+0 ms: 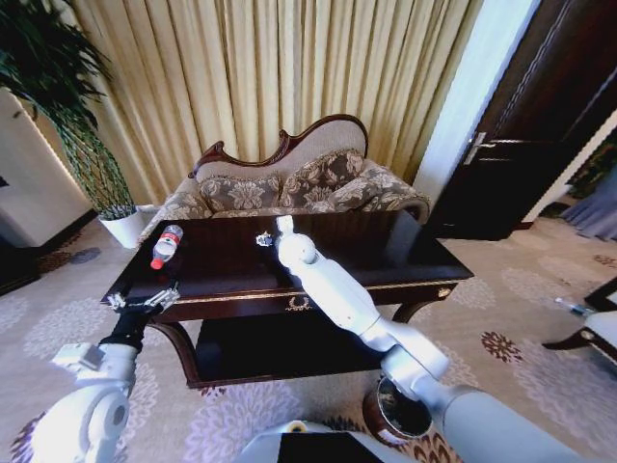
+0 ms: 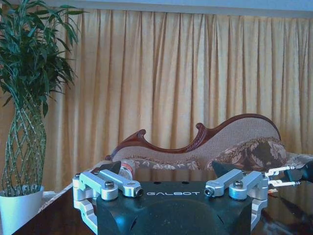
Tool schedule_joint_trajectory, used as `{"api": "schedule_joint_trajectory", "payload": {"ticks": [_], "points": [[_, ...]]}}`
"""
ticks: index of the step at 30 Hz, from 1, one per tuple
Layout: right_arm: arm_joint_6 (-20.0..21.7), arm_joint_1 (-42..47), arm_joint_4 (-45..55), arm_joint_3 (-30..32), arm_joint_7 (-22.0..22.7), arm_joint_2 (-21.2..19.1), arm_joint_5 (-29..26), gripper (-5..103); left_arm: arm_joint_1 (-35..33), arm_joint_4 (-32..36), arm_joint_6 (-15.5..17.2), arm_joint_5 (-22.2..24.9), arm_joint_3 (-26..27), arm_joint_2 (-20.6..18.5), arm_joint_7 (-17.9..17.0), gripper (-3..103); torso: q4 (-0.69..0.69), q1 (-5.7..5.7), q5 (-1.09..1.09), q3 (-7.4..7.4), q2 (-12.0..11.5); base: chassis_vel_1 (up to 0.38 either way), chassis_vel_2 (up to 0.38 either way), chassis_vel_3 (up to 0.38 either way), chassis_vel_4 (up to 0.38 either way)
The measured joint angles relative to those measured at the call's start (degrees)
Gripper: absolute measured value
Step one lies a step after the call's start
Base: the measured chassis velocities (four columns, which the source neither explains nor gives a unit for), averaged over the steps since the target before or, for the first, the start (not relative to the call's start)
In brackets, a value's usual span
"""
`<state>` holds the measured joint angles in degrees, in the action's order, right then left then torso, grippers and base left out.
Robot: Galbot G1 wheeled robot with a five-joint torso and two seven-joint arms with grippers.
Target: Move to the front of the table and place the trash on the table into the trash bin.
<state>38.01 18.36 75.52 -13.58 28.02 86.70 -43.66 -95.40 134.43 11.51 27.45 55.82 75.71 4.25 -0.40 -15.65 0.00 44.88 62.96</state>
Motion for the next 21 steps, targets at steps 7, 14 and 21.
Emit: {"api": "schedule_joint_trajectory", "payload": {"ticks": [7, 14, 21], "points": [[-0.4, 0.0, -0.5, 0.0, 0.1, 0.4, 0.3, 69, 0.2, -0.4, -0.1, 0.2, 0.1, -0.2, 0.0, 100, 0.0, 0.0, 0.0, 0.0, 0.0, 0.0, 0.0, 0.0, 0.0], [-0.6, 0.3, -0.3, -0.5, 0.2, 0.4, 0.4, 42, 0.2, -0.5, -0.4, 0.4, 0.4, -0.4, 0.0, 100, 0.01, 0.0, 0.0, 0.0, 0.0, 0.0, 0.0, 0.0, 0.0], [-0.6, 0.3, -0.1, -0.7, 0.3, -0.1, 0.4, 15, 0.4, -0.9, -0.6, 0.6, 0.7, -1.0, 0.0, 100, 0.0, 0.0, 0.0, 0.0, 0.0, 0.0, 0.0, 0.0, 0.0]]}}
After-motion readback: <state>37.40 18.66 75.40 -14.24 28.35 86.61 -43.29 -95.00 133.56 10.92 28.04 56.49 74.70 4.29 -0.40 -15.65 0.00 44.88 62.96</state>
